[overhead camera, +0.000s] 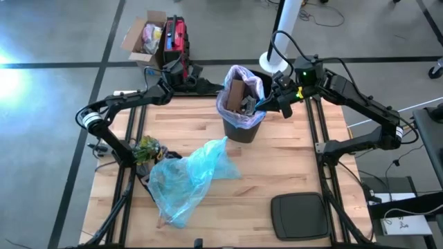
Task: Place trash/remove bag and relplace
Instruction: Close the pink trash bag
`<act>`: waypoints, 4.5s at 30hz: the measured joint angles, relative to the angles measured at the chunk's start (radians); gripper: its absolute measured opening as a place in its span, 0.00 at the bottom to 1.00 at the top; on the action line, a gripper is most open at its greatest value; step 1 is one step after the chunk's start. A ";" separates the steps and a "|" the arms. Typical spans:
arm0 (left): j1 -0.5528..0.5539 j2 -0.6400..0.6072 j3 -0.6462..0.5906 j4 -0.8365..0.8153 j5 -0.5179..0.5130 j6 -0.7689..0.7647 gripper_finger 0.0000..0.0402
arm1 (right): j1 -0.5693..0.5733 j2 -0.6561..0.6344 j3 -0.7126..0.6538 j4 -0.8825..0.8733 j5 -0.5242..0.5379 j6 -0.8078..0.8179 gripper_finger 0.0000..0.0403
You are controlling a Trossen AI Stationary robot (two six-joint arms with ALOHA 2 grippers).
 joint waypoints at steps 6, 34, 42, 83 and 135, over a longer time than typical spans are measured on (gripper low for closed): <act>0.000 0.000 0.000 0.001 0.001 -0.008 0.14 | 0.000 0.000 0.000 0.000 0.000 0.000 0.00; -0.014 -0.148 0.000 -0.025 -0.010 0.090 0.01 | 0.000 -0.001 0.000 0.059 0.015 -0.019 0.00; -0.014 -0.239 0.000 -0.022 -0.097 0.089 0.00 | 0.000 -0.003 0.000 0.197 0.026 -0.030 0.00; -0.014 -0.275 0.000 0.056 -0.155 0.097 0.00 | 0.002 -0.210 -0.086 -0.095 0.211 0.279 0.46; -0.193 -0.065 0.462 0.130 -0.178 0.074 0.00 | 0.020 0.359 0.127 0.890 0.264 0.275 0.00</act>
